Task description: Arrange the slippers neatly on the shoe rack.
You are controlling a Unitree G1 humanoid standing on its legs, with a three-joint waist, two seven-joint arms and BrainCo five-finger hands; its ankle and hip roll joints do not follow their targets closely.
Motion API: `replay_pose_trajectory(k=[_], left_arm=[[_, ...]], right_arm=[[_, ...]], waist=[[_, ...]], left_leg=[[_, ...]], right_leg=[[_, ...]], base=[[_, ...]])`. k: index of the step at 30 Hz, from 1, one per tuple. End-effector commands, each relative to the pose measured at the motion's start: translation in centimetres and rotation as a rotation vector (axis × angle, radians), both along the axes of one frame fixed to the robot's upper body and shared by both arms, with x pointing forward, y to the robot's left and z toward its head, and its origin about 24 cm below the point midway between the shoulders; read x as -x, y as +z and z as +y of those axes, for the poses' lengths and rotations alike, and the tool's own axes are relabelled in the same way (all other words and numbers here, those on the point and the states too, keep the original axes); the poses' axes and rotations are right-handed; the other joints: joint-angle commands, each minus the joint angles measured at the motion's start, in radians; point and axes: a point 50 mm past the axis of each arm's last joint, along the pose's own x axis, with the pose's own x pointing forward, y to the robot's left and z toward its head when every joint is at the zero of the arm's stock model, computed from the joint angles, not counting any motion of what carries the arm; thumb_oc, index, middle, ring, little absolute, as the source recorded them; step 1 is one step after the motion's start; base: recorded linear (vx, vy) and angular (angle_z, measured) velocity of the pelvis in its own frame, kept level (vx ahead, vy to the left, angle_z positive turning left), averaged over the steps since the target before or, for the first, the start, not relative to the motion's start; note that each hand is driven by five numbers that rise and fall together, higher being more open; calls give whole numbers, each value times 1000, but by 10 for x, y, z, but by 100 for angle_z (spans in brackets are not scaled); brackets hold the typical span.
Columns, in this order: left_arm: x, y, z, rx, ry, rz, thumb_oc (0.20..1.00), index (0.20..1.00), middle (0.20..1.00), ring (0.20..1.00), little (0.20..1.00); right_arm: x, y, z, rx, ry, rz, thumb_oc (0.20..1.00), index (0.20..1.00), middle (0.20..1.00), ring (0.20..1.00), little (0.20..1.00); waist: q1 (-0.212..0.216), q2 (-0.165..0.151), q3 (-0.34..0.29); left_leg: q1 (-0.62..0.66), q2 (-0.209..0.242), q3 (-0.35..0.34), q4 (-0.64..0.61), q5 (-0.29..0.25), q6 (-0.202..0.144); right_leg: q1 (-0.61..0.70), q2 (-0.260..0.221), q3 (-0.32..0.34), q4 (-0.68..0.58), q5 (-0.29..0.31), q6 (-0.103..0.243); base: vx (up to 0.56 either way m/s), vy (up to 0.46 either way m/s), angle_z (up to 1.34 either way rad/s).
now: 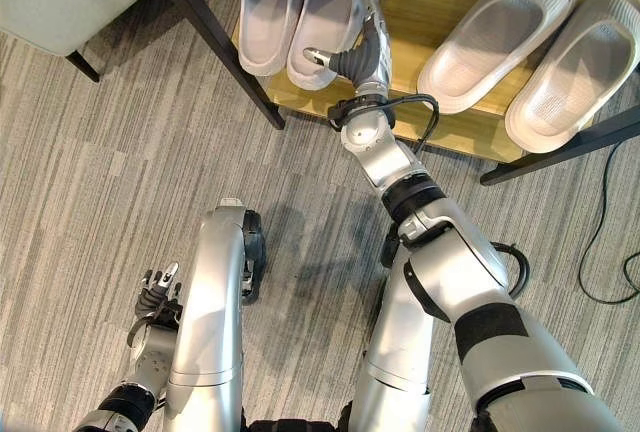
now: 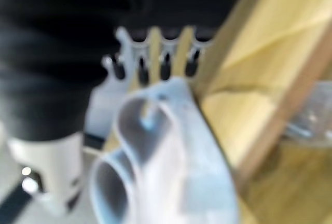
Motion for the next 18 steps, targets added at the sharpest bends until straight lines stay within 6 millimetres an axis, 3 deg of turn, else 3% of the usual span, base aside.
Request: replay_pose_trajectory(k=[1, 10, 18], left_arm=[[10, -4, -1, 20, 33, -7, 1000, 1000, 1000, 1000, 1000], [1, 1, -11, -18, -39, -24, 1000, 1000, 1000, 1000, 1000], [8, -5, -6, -43, -53, 13, 1000, 1000, 1000, 1000, 1000]], right_arm=[[16, 40, 10, 97, -10, -208, 1000, 1000, 1000, 1000, 1000], [4, 42, 2, 86, -100, -161, 1000, 1000, 1000, 1000, 1000], [-6, 49, 3, 92, -120, -105, 1000, 1000, 1000, 1000, 1000]], waist=[[25, -4, 6], [30, 4, 6], [58, 15, 6]], left_leg=[[50, 15, -77, 112, -196, -11], [50, 12, -77, 113, -190, -13], [50, 10, -78, 114, -195, -14]], right_leg=[[31, 12, 149, 41, 170, -65], [31, 16, 146, 45, 174, -60], [31, 9, 147, 41, 184, -55]], base=[[0, 0, 0], [0, 0, 0], [0, 0, 0]])
